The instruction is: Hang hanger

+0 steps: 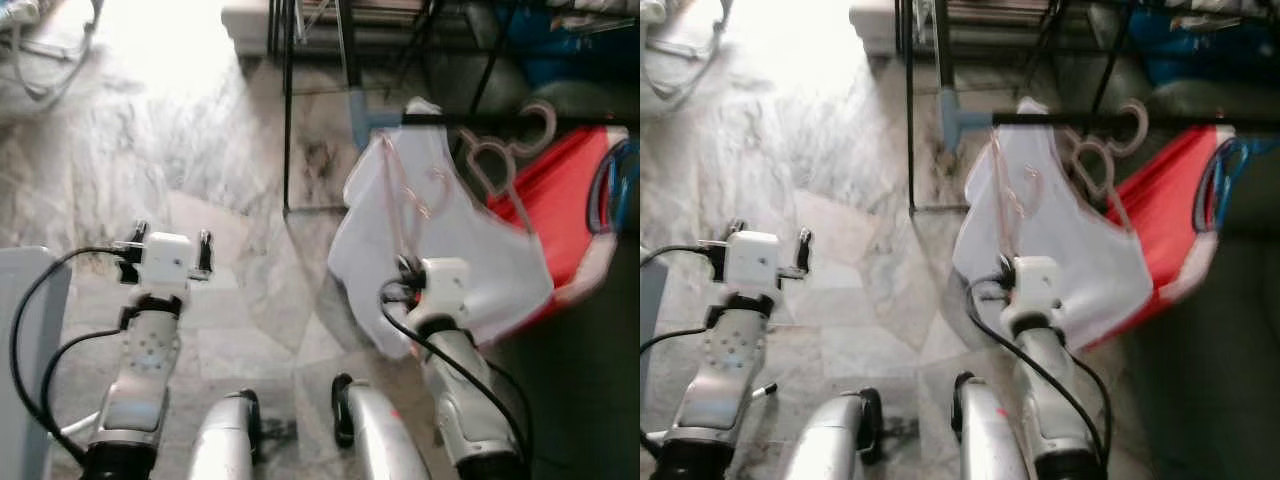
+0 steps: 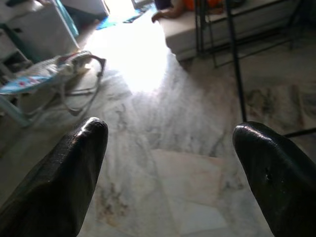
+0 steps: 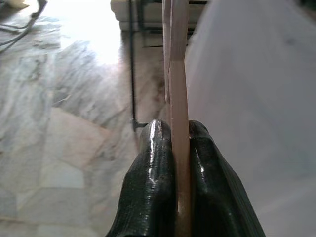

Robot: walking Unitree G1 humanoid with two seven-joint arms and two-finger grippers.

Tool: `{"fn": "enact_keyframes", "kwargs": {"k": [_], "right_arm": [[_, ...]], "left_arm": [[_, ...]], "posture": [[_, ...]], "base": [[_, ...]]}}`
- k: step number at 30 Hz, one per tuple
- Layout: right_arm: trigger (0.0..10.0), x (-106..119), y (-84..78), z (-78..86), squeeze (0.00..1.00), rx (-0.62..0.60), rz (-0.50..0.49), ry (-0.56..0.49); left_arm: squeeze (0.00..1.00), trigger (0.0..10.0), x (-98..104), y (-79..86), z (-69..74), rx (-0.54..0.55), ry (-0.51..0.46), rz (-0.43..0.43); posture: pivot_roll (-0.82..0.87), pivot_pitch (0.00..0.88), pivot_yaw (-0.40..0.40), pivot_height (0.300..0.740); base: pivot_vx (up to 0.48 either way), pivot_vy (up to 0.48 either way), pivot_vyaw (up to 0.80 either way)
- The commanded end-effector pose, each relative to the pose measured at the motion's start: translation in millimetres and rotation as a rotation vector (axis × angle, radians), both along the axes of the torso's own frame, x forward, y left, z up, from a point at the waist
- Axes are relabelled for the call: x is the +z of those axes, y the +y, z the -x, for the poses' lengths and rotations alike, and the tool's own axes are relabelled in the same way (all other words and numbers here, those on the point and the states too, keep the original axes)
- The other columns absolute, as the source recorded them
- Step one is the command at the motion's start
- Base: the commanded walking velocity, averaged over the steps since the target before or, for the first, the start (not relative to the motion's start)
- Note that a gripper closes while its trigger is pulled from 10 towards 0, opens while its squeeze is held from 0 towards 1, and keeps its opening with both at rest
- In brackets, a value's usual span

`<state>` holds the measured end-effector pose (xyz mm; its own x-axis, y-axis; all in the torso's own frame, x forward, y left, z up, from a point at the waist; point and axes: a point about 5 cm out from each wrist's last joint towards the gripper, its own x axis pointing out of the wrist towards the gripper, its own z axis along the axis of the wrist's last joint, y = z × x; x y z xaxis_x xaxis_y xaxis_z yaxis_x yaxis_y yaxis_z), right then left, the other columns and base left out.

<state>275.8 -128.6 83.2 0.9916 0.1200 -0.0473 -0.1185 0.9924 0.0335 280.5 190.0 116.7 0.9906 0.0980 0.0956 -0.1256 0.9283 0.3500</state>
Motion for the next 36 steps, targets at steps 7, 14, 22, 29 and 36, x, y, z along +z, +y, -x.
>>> {"fn": "enact_keyframes", "kwargs": {"k": [7, 14, 22, 29, 36], "right_arm": [[10.0, 12.4, -9.0, -14.6, 0.0, -0.045, 0.015, -0.043], [10.0, 26.3, -20.2, -29.3, 0.0, -0.112, 0.045, -0.112], [10.0, 29.0, -23.9, -36.9, 0.0, -0.137, 0.048, -0.119], [10.0, 34.9, -18.7, -48.4, 0.0, -0.115, 0.04, -0.133], [10.0, 41.2, -6.8, -51.9, 0.0, -0.065, 0.041, -0.167]], "left_arm": [[0.0, 10.0, -5.0, -3.5, 5.0, -0.005, 0.011, -0.003], [0.0, 10.0, -3.2, -9.1, 5.8, -0.038, 0.001, -0.005], [0.0, 10.0, -1.7, -9.4, 5.7, -0.055, -0.003, -0.003], [0.0, 10.0, -1.7, -11.3, 7.0, -0.05, -0.008, 0.012], [0.0, 10.0, -3.2, -11.4, 7.6, -0.041, -0.003, 0.015]], "posture": [[0.03, 0.303, -0.073, 0.74], [0.03, 0.3, -0.073, 0.74], [0.03, 0.305, -0.072, 0.74], [0.04, 0.31, -0.071, 0.74], [0.04, 0.314, -0.074, 0.74]], "base": [[0.0, 0.0, 0.0], [0.0, 0.0, 0.0], [0.04, 0.0, 0.0], [0.046, 0.0, 0.0], [0.0, 0.0, 0.0]]}}
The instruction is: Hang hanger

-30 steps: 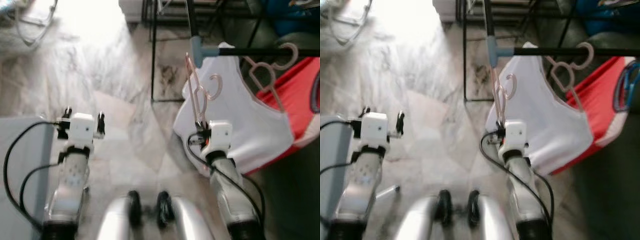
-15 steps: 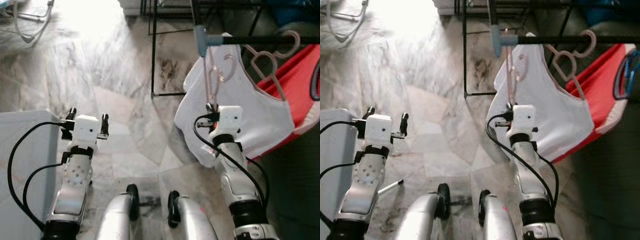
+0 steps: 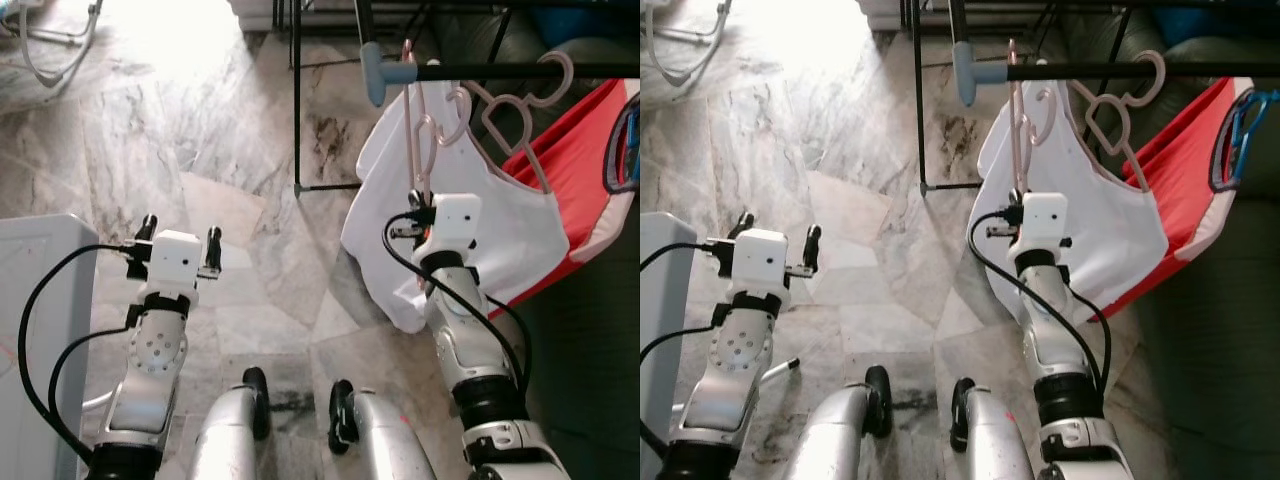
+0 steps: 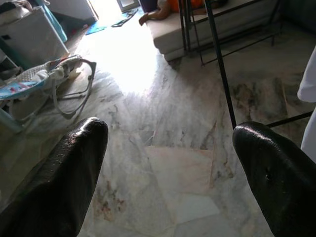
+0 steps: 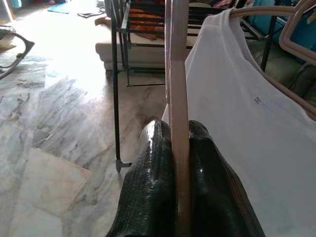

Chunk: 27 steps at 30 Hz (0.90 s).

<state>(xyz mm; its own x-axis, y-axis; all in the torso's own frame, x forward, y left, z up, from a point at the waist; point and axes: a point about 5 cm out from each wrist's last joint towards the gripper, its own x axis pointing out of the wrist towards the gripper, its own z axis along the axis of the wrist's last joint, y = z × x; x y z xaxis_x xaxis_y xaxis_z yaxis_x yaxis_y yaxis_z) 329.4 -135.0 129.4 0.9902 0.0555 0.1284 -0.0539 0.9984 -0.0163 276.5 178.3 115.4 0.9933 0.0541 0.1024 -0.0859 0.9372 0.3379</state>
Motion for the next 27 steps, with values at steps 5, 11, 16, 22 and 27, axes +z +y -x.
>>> {"fn": "enact_keyframes", "kwargs": {"k": [5, 11, 16, 22, 27], "right_arm": [[10.0, -1.9, 6.0, -3.3, 0.0, 0.036, 0.0, 0.002], [10.0, 10.7, 18.0, -20.6, 0.0, 0.091, 0.015, -0.002], [10.0, 9.7, 18.9, -31.3, 0.0, 0.1, 0.001, 0.057], [10.0, 8.3, 11.0, -45.0, 0.0, 0.034, -0.095, 0.16], [10.0, 8.3, 2.9, -52.1, 0.0, -0.008, -0.09, 0.197]], "left_arm": [[0.0, 10.0, -2.5, 0.5, 3.8, 0.006, 0.009, 0.004], [0.0, 10.0, -1.9, -1.7, 2.3, -0.001, 0.009, 0.006], [0.0, 10.0, -1.8, -0.4, 3.1, 0.006, 0.007, 0.008], [0.0, 10.0, -1.6, -0.3, 4.2, 0.01, 0.005, 0.014], [0.0, 10.0, -2.4, -1.9, 3.3, 0.004, 0.011, 0.014]], "posture": [[0.04, 0.316, -0.071, 0.74], [0.04, 0.316, -0.07, 0.74], [0.05, 0.318, -0.073, 0.74], [0.05, 0.319, -0.074, 0.74], [0.05, 0.319, -0.073, 0.74]], "base": [[0.0, 0.0, 0.0], [0.0, 0.0, 0.0], [0.0, 0.0, 0.0], [0.0, 0.0, 0.0], [0.0, 0.0, 0.0]]}}
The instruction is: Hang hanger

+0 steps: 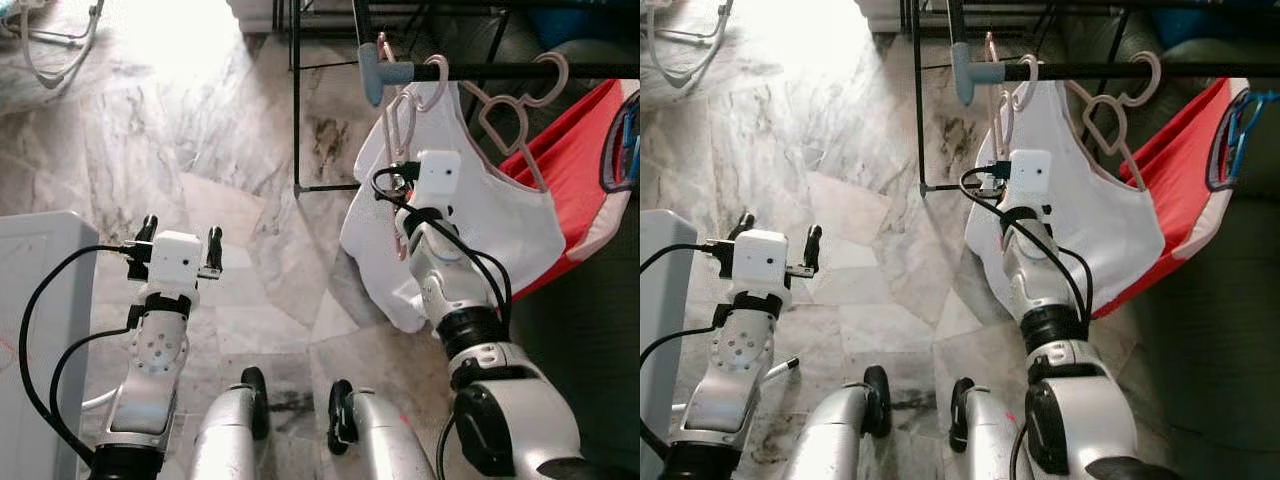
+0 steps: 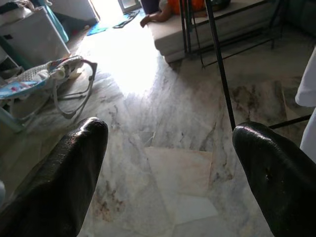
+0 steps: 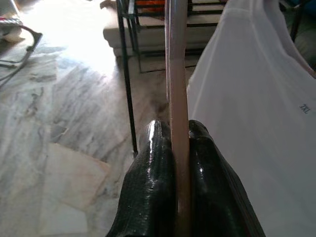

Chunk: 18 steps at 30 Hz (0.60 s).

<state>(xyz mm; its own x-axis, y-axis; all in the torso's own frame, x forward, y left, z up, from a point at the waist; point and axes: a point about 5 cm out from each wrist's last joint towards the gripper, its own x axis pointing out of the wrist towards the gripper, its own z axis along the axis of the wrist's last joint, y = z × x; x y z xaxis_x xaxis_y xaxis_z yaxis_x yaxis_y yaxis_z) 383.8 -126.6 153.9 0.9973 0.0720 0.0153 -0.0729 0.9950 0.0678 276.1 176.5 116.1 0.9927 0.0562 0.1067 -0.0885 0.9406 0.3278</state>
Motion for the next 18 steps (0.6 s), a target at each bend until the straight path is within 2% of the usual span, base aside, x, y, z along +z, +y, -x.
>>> {"fn": "enact_keyframes", "kwargs": {"k": [1, 3, 6, 9, 12, 18], "right_arm": [[10.0, -16.3, -6.2, 1.6, 0.0, -0.03, -0.015, 0.087], [10.0, -22.7, -6.8, -0.3, 0.0, -0.014, 0.014, 0.154], [10.0, -26.7, -2.7, 0.1, 0.0, 0.015, 0.026, 0.181], [10.0, -27.6, 3.2, 0.9, 0.0, 0.035, 0.027, 0.177], [10.0, -29.3, 17.6, 3.3, 0.0, 0.095, 0.042, 0.167], [10.0, -33.0, 25.5, 6.0, 0.0, 0.142, 0.073, 0.168]], "left_arm": [[0.0, 10.0, -3.3, -0.3, 2.6, 0.002, 0.016, 0.004], [0.0, 10.0, -3.3, -0.1, 2.3, 0.003, 0.016, 0.004], [0.0, 10.0, -3.4, -0.7, 1.8, 0.004, 0.017, 0.004], [0.0, 10.0, -3.8, -1.4, 2.1, 0.003, 0.019, 0.005], [0.0, 10.0, -4.3, -1.8, 2.7, 0.003, 0.022, 0.005], [0.0, 10.0, -5.9, 0.0, 3.4, 0.006, 0.029, 0.003]], "posture": [[0.05, 0.318, -0.073, 0.74], [0.05, 0.318, -0.073, 0.74], [0.05, 0.317, -0.075, 0.74], [0.05, 0.317, -0.076, 0.74], [0.05, 0.318, -0.076, 0.74], [0.05, 0.322, -0.077, 0.74]], "base": [[0.0, 0.0, 0.0], [0.0, 0.0, 0.0], [0.0, 0.0, 0.0], [0.0, 0.0, 0.0], [0.0, 0.0, 0.0], [0.0, 0.0, 0.0]]}}
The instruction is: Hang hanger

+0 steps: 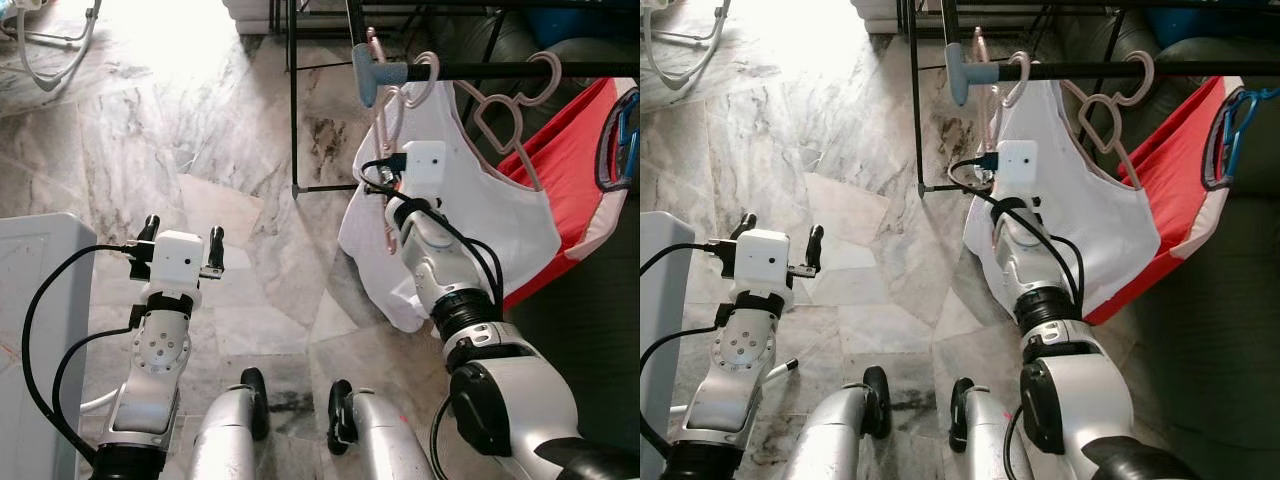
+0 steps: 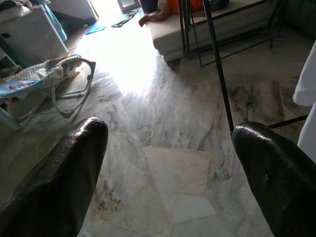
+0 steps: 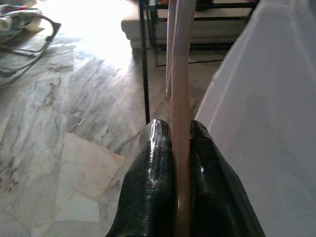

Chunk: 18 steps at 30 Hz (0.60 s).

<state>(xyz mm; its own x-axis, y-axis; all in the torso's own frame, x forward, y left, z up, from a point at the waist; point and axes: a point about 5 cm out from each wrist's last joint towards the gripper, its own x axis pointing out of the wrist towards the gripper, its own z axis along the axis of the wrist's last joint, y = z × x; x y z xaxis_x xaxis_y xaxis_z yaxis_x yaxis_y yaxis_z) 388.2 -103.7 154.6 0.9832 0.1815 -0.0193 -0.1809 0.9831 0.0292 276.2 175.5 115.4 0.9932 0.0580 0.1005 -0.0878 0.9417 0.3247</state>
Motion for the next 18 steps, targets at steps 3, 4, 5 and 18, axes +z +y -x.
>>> {"fn": "enact_keyframes", "kwargs": {"k": [3, 4, 5, 18], "right_arm": [[10.0, -34.9, 2.9, 11.4, 0.0, 0.038, 0.046, 0.136], [10.0, -34.9, 2.9, 11.4, 0.0, 0.038, 0.046, 0.136], [10.0, -36.0, 2.5, 12.0, 0.0, 0.041, 0.051, 0.136], [10.0, -31.0, -3.8, 14.7, 1.0, 0.047, 0.037, 0.064]], "left_arm": [[0.0, 10.0, -5.1, 1.3, 3.0, 0.006, 0.023, -0.002], [0.0, 10.0, -5.1, 1.3, 3.0, 0.006, 0.023, -0.002], [0.0, 10.0, -5.2, 1.0, 2.9, 0.006, 0.024, -0.001], [0.0, 10.0, -6.8, -2.1, 1.5, -0.003, 0.037, -0.003]], "posture": [[0.05, 0.322, -0.078, 0.74], [0.05, 0.322, -0.078, 0.74], [0.05, 0.322, -0.078, 0.74], [0.04, 0.321, -0.075, 0.74]], "base": [[0.0, 0.0, 0.0], [0.0, 0.0, 0.0], [0.0, 0.0, 0.0], [0.0, 0.0, 0.0]]}}
